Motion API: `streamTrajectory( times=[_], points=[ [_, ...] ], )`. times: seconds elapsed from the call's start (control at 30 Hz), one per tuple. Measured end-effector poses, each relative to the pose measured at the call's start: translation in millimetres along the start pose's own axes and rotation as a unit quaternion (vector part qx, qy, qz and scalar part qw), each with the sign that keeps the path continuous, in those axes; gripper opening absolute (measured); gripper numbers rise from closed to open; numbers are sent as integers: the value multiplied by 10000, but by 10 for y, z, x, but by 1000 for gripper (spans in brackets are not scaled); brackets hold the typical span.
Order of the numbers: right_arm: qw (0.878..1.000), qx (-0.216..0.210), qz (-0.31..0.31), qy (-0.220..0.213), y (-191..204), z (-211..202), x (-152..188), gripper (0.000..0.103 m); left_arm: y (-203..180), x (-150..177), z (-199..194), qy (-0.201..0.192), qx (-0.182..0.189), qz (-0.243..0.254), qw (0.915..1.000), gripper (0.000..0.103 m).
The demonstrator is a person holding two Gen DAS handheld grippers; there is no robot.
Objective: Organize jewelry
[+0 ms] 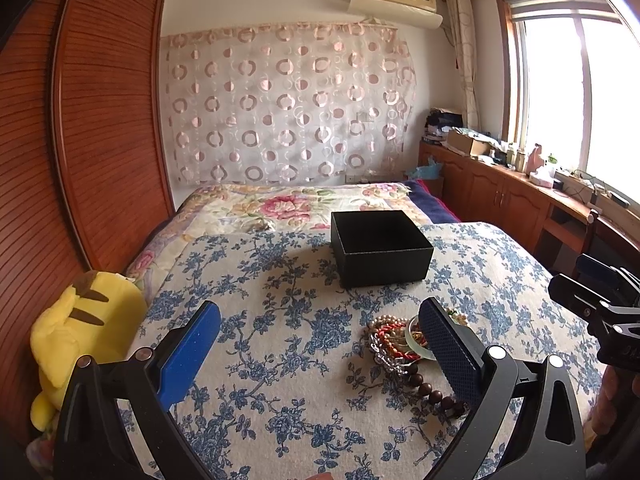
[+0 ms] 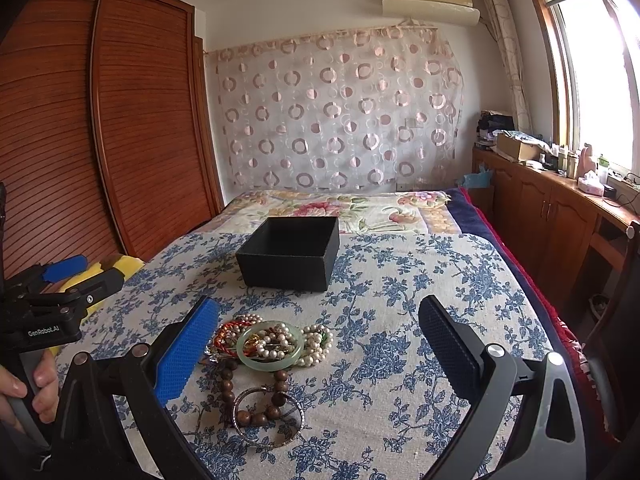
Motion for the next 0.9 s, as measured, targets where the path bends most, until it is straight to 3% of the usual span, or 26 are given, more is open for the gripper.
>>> streamTrajectory(
  times=[0.9],
  points=[
    [10000, 4, 13, 20, -15, 9, 13, 101, -10, 51, 5, 0, 9, -9, 10000, 96]
  ],
)
Point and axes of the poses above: each gripper's, at about its wrist camera, not at the fingertips, and z roughly the way its jaws point, y to its left, x to its underside, the point moved 3 cm from there along z, roughly the way its jaws point, and after that the axes turned 9 degrees about -y, right-handed, at the moved point
